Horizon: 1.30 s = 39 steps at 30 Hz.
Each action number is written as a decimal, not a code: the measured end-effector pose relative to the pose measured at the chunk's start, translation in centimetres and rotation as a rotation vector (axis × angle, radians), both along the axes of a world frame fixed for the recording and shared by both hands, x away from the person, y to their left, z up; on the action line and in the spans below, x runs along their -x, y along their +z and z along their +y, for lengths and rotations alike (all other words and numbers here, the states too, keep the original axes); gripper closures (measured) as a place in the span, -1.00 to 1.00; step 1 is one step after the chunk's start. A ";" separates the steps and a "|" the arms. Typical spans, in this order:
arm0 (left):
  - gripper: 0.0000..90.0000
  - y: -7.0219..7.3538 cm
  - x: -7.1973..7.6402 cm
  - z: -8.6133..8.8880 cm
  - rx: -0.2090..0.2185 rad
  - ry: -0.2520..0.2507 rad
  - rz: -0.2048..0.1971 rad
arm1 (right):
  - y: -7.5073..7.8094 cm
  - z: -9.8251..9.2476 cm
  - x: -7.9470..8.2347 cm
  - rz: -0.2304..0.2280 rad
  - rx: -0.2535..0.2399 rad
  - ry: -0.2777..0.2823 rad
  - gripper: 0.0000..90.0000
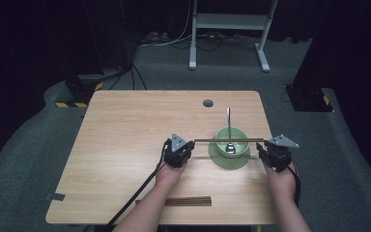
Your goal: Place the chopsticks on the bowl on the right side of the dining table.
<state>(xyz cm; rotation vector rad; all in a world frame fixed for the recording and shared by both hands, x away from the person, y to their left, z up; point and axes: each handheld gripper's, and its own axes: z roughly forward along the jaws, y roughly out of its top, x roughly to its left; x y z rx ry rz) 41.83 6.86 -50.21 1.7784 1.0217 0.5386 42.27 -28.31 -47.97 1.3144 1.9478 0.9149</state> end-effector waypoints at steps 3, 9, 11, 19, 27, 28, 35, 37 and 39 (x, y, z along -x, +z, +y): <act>0.87 0.0 0.0 0.1 -0.003 0.002 0.001 | 0.0 -0.2 0.0 0.002 -0.004 -0.005 0.38; 0.88 0.0 0.0 0.1 0.004 0.001 -0.003 | 0.0 -0.3 0.1 -0.003 -0.005 -0.007 0.35; 0.88 -0.1 0.0 0.1 0.006 -0.002 -0.004 | 0.1 -0.3 0.2 -0.003 -0.005 -0.007 0.35; 0.89 -0.1 -0.1 0.0 0.010 -0.006 -0.004 | 0.0 -0.2 0.1 -0.002 -0.001 -0.004 0.35; 0.89 0.1 -0.2 -0.2 0.011 -0.010 -0.004 | -0.1 -0.1 0.1 0.000 -0.004 -0.005 0.35; 0.89 0.0 -0.2 -0.3 0.010 -0.009 -0.003 | -0.1 -0.1 0.1 -0.001 -0.004 -0.005 0.35; 0.83 -0.1 0.1 -0.1 0.005 -0.003 -0.001 | -0.2 -0.2 0.2 0.000 -0.006 -0.005 0.34; 0.73 -0.1 0.2 0.2 0.009 -0.001 -0.005 | -0.2 -0.1 0.4 0.001 -0.011 -0.002 0.31; 0.54 -0.1 0.5 0.7 0.014 0.000 -0.012 | -0.1 0.0 0.7 -0.004 -0.008 0.006 0.24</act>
